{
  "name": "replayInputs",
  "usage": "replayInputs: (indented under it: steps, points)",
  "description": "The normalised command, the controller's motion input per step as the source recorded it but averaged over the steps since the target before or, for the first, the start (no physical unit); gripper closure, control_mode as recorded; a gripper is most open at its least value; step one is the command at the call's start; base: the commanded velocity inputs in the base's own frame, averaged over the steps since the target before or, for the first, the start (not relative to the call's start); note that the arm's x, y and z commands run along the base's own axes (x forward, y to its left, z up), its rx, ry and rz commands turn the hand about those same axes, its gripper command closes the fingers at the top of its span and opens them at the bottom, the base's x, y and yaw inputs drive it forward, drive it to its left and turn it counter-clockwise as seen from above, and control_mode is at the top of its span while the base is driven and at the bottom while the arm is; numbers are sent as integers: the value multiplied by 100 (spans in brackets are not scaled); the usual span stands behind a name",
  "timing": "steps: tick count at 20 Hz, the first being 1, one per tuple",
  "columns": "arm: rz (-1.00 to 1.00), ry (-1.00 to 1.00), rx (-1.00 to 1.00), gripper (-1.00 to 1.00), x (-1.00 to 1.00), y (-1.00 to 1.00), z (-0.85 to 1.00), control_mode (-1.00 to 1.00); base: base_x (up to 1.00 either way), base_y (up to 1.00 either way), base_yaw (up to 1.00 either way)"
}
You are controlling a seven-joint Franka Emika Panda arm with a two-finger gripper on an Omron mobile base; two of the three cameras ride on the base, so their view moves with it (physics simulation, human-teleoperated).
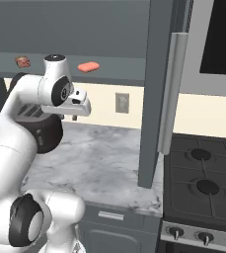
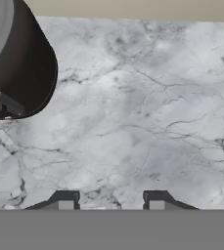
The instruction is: Locate and retrieve the bar soap and bar soap from the cabinet. Place them next to the sink.
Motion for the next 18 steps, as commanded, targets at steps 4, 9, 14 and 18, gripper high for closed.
replayInputs:
  steps: [4, 9, 14, 18]
  points:
    - [1, -2, 0, -100, -5, 0, 1, -100, 0, 0, 0]
    - [0, -6, 1, -100, -29, 0, 3, -100, 0, 0, 0]
    - [0, -25, 7, -100, -41, -6, 31, -100, 0, 0, 0]
    - [0, -26, 4, -100, -36, -3, 43, -100, 0, 0, 0]
